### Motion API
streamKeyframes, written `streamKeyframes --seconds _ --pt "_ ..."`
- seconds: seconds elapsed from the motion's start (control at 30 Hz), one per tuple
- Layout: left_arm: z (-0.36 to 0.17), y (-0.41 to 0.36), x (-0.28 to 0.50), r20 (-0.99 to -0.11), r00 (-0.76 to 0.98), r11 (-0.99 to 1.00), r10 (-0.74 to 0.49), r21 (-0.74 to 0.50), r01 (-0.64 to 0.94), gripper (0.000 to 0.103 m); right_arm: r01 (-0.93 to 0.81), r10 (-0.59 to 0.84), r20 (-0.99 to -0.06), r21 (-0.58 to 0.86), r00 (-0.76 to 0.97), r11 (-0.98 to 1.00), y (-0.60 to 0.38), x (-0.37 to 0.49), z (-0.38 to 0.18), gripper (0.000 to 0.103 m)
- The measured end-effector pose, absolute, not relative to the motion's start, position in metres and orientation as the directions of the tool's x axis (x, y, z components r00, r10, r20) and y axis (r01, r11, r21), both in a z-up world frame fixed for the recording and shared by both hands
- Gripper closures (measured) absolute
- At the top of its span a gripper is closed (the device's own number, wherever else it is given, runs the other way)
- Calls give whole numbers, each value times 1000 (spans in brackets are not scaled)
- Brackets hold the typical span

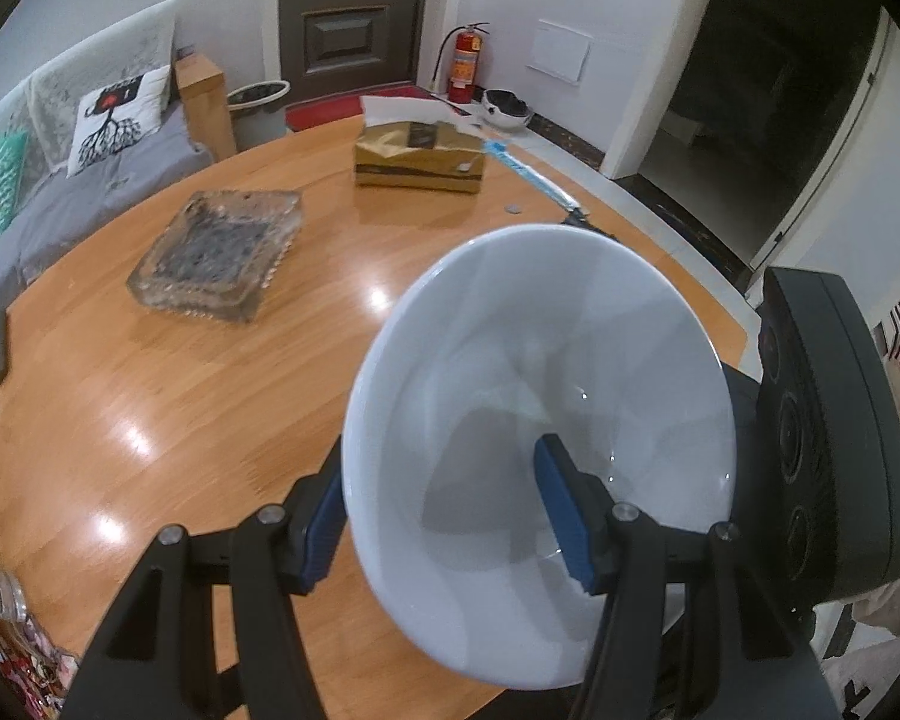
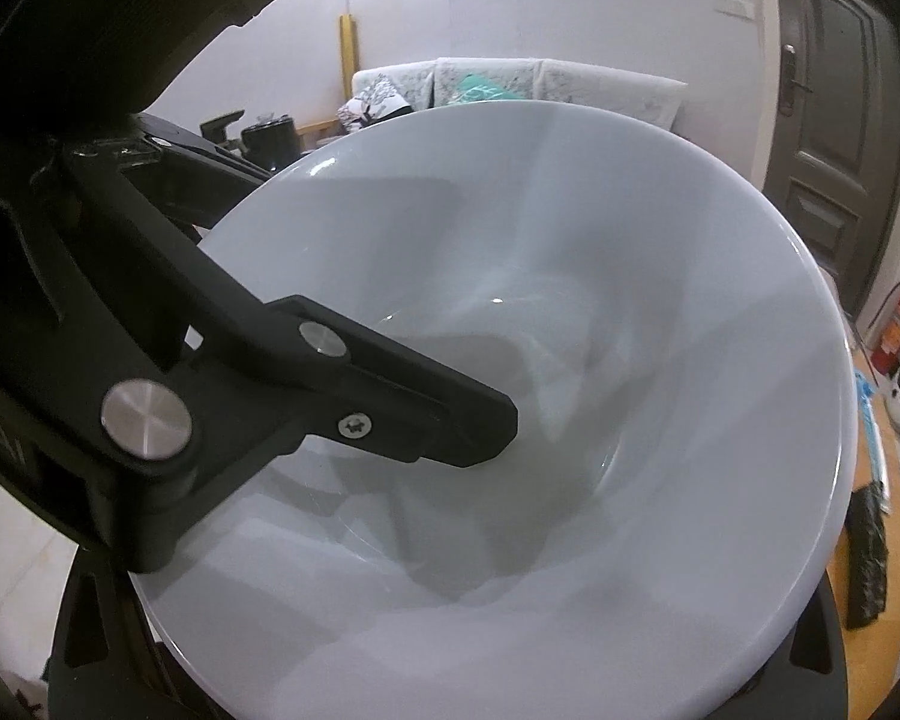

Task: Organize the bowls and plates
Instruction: 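Carry the nested white bowls with the left tool toward the blue plate, then lower the bowls onto the blue plate and open the left tool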

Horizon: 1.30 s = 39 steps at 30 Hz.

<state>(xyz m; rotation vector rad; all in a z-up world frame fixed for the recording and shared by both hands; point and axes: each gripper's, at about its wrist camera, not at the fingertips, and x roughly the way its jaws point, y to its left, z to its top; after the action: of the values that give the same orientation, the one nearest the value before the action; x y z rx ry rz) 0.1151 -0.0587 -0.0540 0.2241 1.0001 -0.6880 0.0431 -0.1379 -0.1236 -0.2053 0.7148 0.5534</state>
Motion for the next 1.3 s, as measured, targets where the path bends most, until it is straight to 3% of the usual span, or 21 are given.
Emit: streamKeyframes --seconds 0.9,1.3 --pt "-65 -181 90 -842 270 672 -468 -141 727 47 -420 303 -689 -2 658 907 -233 -5 -124 2" --pt "-89 -196 96 -854 221 681 -472 -194 706 47 -416 300 -739 29 604 909 -266 0 -136 2"
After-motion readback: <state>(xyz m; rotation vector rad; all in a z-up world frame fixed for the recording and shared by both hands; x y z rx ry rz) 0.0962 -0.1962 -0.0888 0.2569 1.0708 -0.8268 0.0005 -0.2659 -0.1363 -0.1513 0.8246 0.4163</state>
